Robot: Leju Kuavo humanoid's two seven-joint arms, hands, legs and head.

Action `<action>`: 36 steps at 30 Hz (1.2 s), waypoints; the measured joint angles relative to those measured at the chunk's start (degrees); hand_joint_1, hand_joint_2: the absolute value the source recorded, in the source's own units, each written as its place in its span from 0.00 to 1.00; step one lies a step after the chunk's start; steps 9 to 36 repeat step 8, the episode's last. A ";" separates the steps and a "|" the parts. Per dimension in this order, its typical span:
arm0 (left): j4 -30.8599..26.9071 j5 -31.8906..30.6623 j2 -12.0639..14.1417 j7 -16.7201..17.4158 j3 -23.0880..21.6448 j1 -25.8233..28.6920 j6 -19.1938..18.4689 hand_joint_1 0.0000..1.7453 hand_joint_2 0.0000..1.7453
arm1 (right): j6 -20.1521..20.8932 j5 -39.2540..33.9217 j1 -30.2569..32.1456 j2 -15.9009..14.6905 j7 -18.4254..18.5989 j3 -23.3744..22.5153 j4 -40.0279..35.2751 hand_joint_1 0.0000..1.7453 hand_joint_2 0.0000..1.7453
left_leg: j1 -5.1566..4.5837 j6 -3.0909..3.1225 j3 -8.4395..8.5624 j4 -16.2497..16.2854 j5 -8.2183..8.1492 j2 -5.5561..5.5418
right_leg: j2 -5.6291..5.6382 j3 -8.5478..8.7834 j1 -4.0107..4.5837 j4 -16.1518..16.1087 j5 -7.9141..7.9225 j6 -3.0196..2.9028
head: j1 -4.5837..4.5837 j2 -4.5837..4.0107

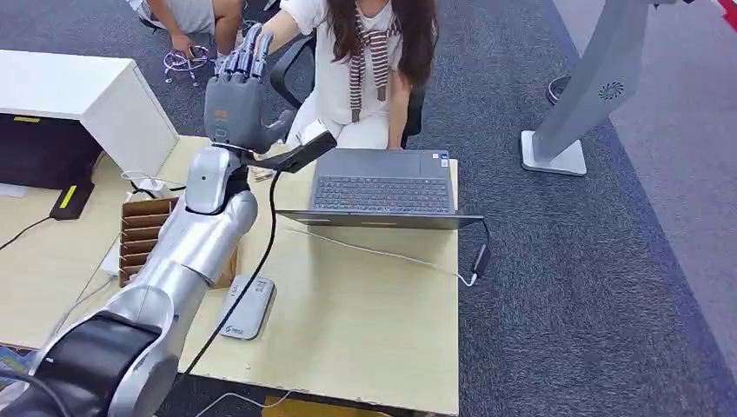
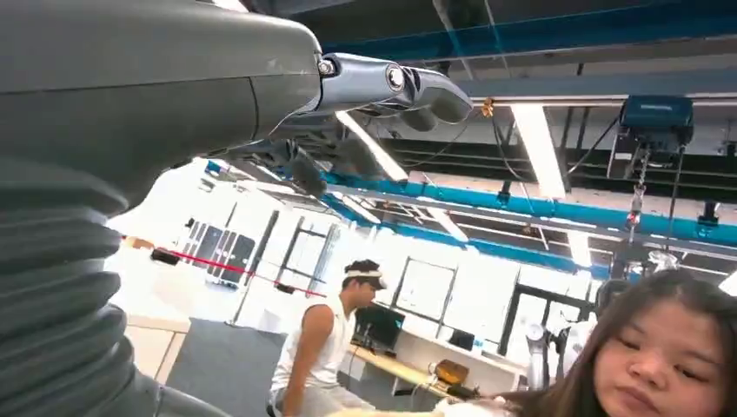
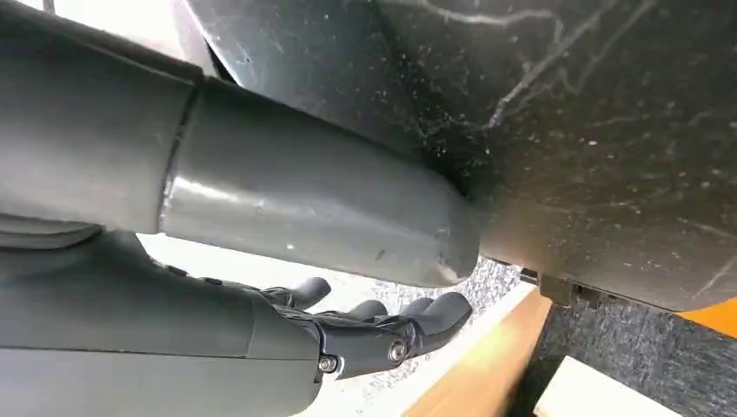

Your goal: Pass the card to the sensor for recognition and then transmit it.

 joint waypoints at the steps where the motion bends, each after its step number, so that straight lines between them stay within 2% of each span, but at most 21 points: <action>1: 0.00 0.62 0.04 -0.42 0.00 0.03 0.09 0.00 1.00 | 0.00 0.00 0.00 0.00 0.00 0.02 0.02 0.00 0.00 | 0.00 0.00 -0.01 0.00 0.00 0.00 | 0.00 0.00 0.00 0.00 0.00 0.00 | 0.02 0.00; 3: -0.07 5.17 0.26 -3.02 0.11 0.35 0.11 0.00 1.00 | 0.00 0.00 0.00 0.00 -0.02 0.15 0.02 0.00 0.00 | 0.00 0.00 -0.04 -0.01 0.00 -0.01 | -0.01 0.01 0.00 0.00 0.00 0.00 | 0.02 0.00; 4: -0.42 9.37 0.44 -5.23 0.48 0.93 -0.11 0.00 1.00 | 0.00 0.00 0.00 0.00 -0.02 0.26 0.00 0.00 0.00 | 0.00 0.00 -0.04 -0.01 0.00 0.00 | -0.01 0.01 0.00 0.01 0.00 0.00 | 0.02 0.00; 6: -2.42 23.61 1.40 -11.59 2.66 2.67 -1.89 0.00 1.00 | 0.20 0.00 0.00 0.00 -0.02 0.63 0.02 0.00 0.00 | 0.01 0.00 -0.05 -0.02 0.00 0.04 | 0.02 0.00 0.00 0.02 0.00 0.00 | 0.02 0.00; 7: -3.13 29.65 1.68 -13.69 4.14 3.34 -3.37 0.00 1.00 | 0.46 0.00 -0.01 0.00 0.00 0.70 0.02 0.00 0.00 | 0.01 0.00 -0.05 -0.04 0.00 0.06 | 0.03 0.01 0.00 0.03 0.00 0.00 | 0.02 0.00; 8: -3.84 38.65 2.51 -16.40 6.87 4.09 -6.32 0.00 1.00 | 0.72 0.00 -0.04 0.00 0.00 0.76 0.00 0.00 0.00 | 0.01 0.00 -0.04 -0.05 0.00 0.18 | 0.13 -0.01 0.00 0.04 0.00 0.00 | 0.02 0.00; 36: -3.84 38.65 2.51 -16.40 6.87 4.09 -6.32 0.00 1.00 | 0.72 0.00 -0.04 0.00 0.00 0.76 0.00 0.00 0.00 | 0.01 0.00 -0.04 -0.05 0.00 0.18 | 0.13 -0.01 0.00 0.04 0.00 0.00 | 0.02 0.00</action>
